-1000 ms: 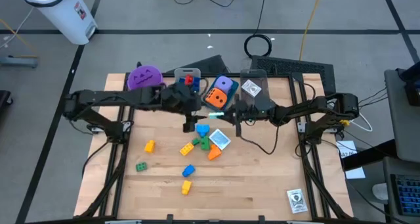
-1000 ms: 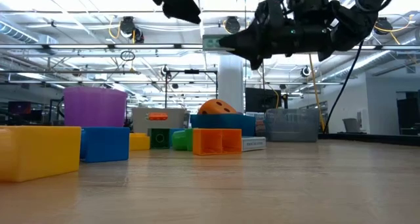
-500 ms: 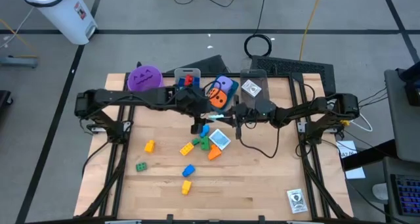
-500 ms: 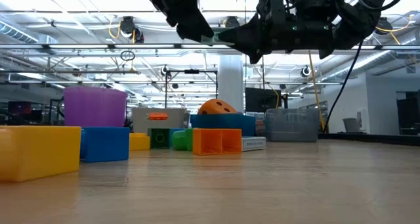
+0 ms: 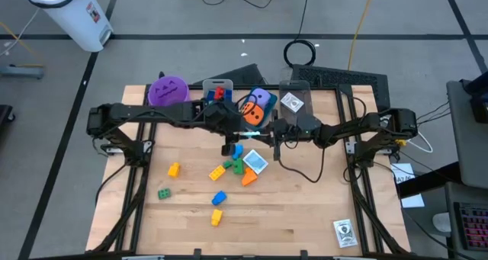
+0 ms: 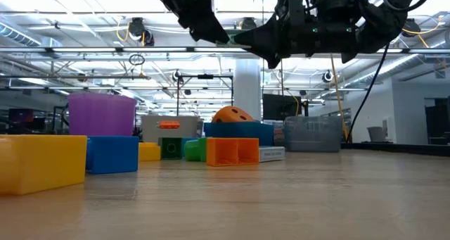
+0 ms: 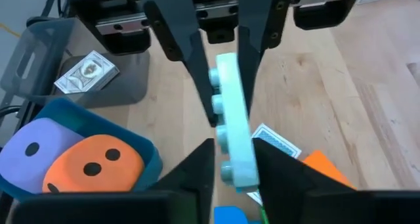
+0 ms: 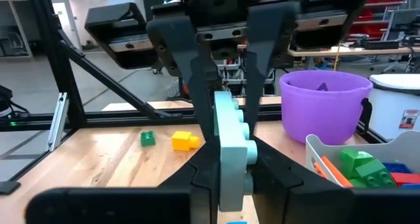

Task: Pick & Place Toys
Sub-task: Put the light blue game piece into the gray bin

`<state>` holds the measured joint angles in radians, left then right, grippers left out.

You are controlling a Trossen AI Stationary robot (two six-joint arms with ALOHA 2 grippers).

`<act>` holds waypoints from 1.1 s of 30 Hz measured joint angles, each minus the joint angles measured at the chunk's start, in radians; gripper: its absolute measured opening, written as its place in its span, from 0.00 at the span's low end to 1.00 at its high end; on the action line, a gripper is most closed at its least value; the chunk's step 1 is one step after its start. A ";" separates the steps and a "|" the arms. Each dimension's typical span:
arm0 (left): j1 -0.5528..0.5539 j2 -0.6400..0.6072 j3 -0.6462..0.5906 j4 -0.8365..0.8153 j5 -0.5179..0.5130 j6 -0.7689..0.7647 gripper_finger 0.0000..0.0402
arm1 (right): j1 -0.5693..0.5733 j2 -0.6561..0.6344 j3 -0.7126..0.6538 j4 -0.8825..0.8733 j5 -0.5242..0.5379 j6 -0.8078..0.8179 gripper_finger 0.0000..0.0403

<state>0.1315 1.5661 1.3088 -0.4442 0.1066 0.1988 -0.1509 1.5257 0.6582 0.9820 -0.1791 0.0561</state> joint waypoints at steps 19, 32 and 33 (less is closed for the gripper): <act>0.053 -0.018 0.000 -0.215 -0.246 0.035 0.14 | -0.039 -0.236 0.000 -0.283 -0.001 -0.079 0.53; 0.351 -0.014 -0.006 -0.289 -0.235 0.067 0.14 | -0.039 -0.311 0.001 -0.512 -0.001 -0.065 0.55; 0.370 -0.011 -0.011 -0.284 -0.219 0.073 0.14 | -0.039 -0.310 0.001 -0.524 -0.001 -0.064 0.54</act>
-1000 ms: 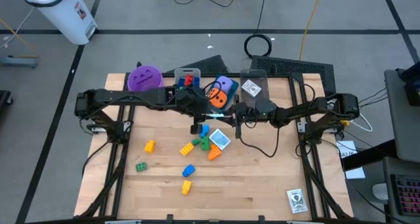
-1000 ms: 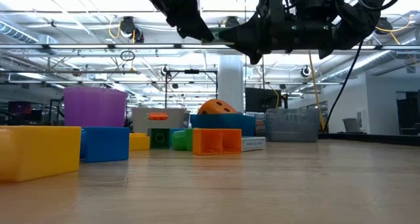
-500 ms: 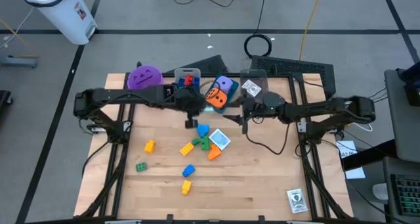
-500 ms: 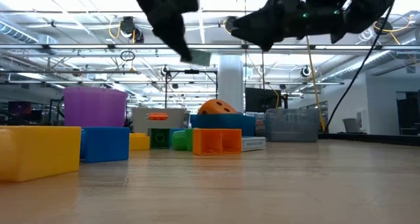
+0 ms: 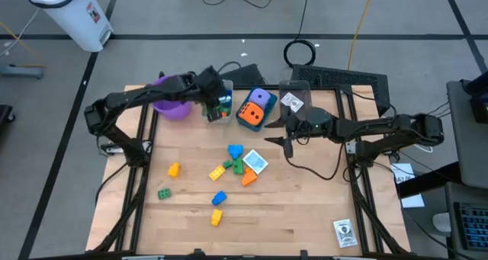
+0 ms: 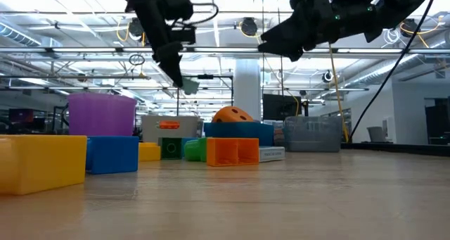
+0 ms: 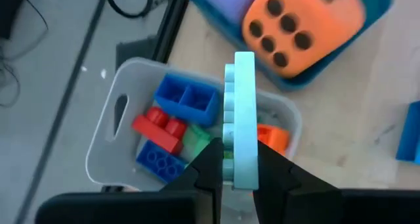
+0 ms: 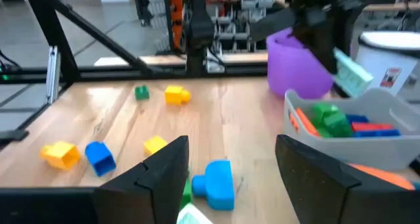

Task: Pick & Place Toys
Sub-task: Put the light blue game piece into the gray bin

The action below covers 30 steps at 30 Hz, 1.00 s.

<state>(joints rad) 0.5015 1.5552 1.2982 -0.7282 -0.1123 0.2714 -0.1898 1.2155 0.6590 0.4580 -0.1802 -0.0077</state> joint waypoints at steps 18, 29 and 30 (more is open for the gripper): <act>0.247 0.224 -0.010 0.112 0.013 0.031 0.12 | 0.001 0.001 -0.065 0.007 0.001 0.074 0.53; 0.309 0.269 -0.011 0.151 0.007 -0.014 0.28 | 0.001 0.001 -0.154 0.227 0.005 0.075 0.52; 0.310 0.269 -0.011 0.155 0.007 -0.015 0.29 | 0.001 0.001 -0.156 0.227 0.013 0.075 0.52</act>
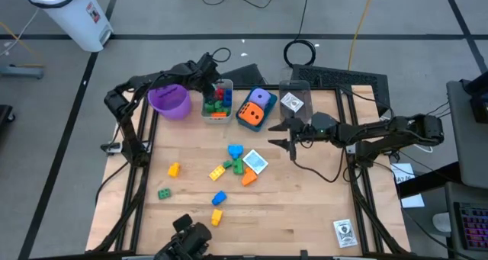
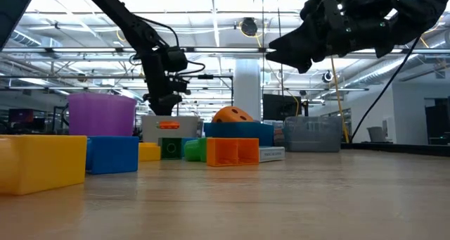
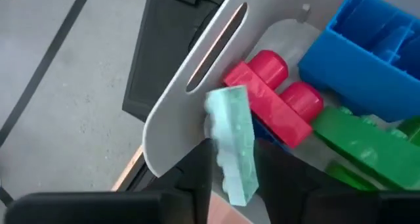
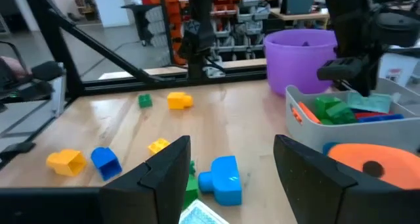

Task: Pick & Place Toys
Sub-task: Put the light blue game piece into the gray bin, then put the blue game piece into the gray bin

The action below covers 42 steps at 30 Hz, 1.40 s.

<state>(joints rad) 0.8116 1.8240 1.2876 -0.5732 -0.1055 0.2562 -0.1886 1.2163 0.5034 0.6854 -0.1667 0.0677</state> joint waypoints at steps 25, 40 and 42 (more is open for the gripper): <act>-0.083 -0.589 0.007 -0.295 0.183 -0.094 0.37 | 0.000 0.000 0.000 -0.010 0.040 -0.031 0.52; -0.381 -0.918 -0.651 0.452 0.490 -0.375 0.37 | 0.000 0.000 0.000 -0.007 0.039 -0.028 0.52; -0.441 -0.914 -0.749 0.670 0.488 -0.416 0.37 | 0.000 0.000 0.000 0.000 0.039 -0.027 0.52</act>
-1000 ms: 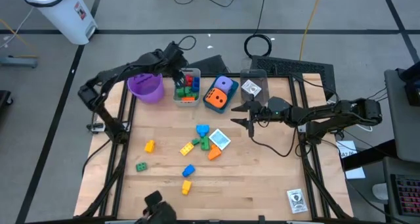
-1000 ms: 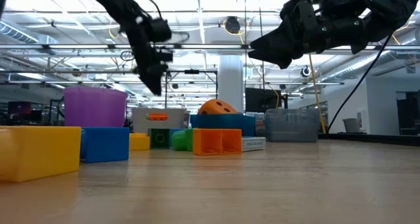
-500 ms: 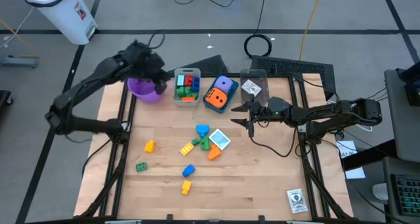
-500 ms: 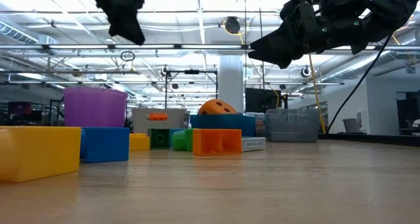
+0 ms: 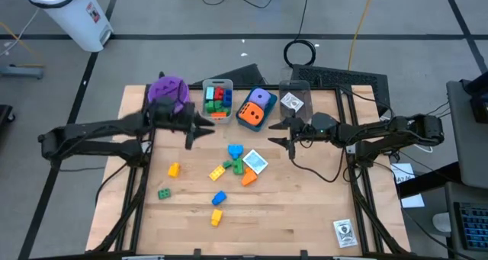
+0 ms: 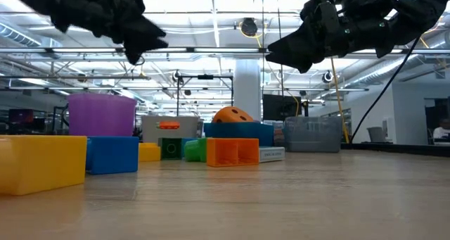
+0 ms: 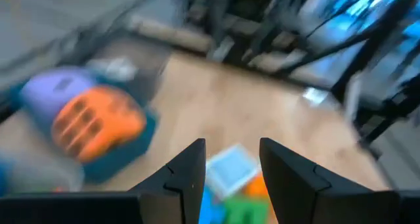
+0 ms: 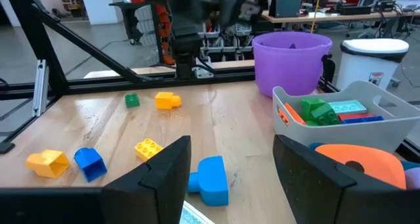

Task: Pick & Place Toys
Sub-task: Put the blue game piece into the gray bin

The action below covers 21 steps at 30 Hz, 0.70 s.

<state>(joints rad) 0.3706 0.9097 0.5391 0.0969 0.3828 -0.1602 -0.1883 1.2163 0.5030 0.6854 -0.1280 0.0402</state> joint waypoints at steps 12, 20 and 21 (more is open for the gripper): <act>-0.317 0.155 -0.201 0.628 -0.294 0.061 0.37 | 0.001 0.030 0.000 0.051 -0.004 0.138 0.52; -0.389 0.345 -0.201 0.713 -0.359 0.129 0.37 | 0.000 0.216 0.153 -0.042 -0.146 0.202 0.52; -0.387 0.358 -0.201 0.717 -0.359 0.130 0.37 | 0.000 0.248 0.189 -0.088 -0.169 0.190 0.52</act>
<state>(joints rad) -0.0162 1.2675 0.3382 0.8135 0.0242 -0.0303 -0.1879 1.4640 0.6922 0.5971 -0.2966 0.2300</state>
